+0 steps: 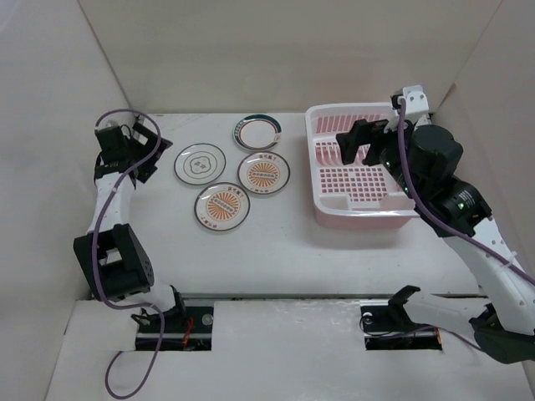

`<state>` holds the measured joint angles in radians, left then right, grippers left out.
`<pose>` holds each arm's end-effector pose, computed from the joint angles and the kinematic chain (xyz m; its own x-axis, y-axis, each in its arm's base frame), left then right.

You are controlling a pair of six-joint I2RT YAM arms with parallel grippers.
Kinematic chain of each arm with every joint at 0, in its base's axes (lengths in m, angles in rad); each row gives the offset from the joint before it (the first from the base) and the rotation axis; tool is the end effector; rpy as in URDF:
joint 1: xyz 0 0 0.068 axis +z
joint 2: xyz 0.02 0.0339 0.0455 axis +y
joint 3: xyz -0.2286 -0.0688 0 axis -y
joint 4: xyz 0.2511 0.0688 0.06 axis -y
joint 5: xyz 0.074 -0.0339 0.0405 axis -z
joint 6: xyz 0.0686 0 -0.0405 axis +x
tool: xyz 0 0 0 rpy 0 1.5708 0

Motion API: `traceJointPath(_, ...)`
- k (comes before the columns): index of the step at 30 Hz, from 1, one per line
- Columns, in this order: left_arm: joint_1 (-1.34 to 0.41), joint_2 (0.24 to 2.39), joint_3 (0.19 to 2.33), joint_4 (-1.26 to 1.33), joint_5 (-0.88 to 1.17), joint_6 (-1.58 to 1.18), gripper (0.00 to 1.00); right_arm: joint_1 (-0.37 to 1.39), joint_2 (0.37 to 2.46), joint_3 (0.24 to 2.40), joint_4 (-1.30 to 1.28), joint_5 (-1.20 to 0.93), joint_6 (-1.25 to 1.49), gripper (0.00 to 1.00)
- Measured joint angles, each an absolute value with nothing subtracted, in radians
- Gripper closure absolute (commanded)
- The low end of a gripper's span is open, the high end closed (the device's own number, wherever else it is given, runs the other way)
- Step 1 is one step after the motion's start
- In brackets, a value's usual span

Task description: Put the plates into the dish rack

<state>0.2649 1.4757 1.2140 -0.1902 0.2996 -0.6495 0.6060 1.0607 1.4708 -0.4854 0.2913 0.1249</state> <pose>0.3739 0.0804 0.2731 -0.3393 -0.6908 -0.6385 -0.2500 0.7206 -0.6467 0.2200 0.1285 0.4576 -0.1000 0.0759 -0.9921 -0.3001 0.9484 0.1028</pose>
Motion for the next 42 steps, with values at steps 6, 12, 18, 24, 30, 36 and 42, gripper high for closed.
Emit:
traceJointPath(6,0.293,1.523,1.084,-0.131,0.429,-0.738,0.0,0.63,1.054,1.47,-0.485,0.276,0.111,0.0)
traceJointPath(12,0.286,1.563,1.049,-0.075,0.447,-0.755,0.0,0.63,1.022,1.456,-0.477,0.271,0.101,0.0)
traceJointPath(18,0.279,1.663,0.973,0.011,0.419,-0.794,0.0,0.631,1.007,1.456,-0.457,0.255,0.091,0.0)
traceJointPath(24,0.261,1.753,0.962,0.081,0.392,-0.822,0.04,0.649,0.99,1.448,-0.456,0.252,0.075,0.0)
traceJointPath(30,0.255,1.787,0.962,0.183,0.386,-0.853,0.16,0.662,0.991,1.443,-0.455,0.25,0.065,0.0)
traceJointPath(36,0.255,1.842,0.962,0.293,0.406,-0.905,0.31,0.669,1.016,1.443,-0.448,0.249,0.059,0.0)
traceJointPath(42,0.255,1.891,0.963,0.376,0.424,-0.94,0.51,0.669,1.033,1.443,-0.444,0.249,0.055,0.0)
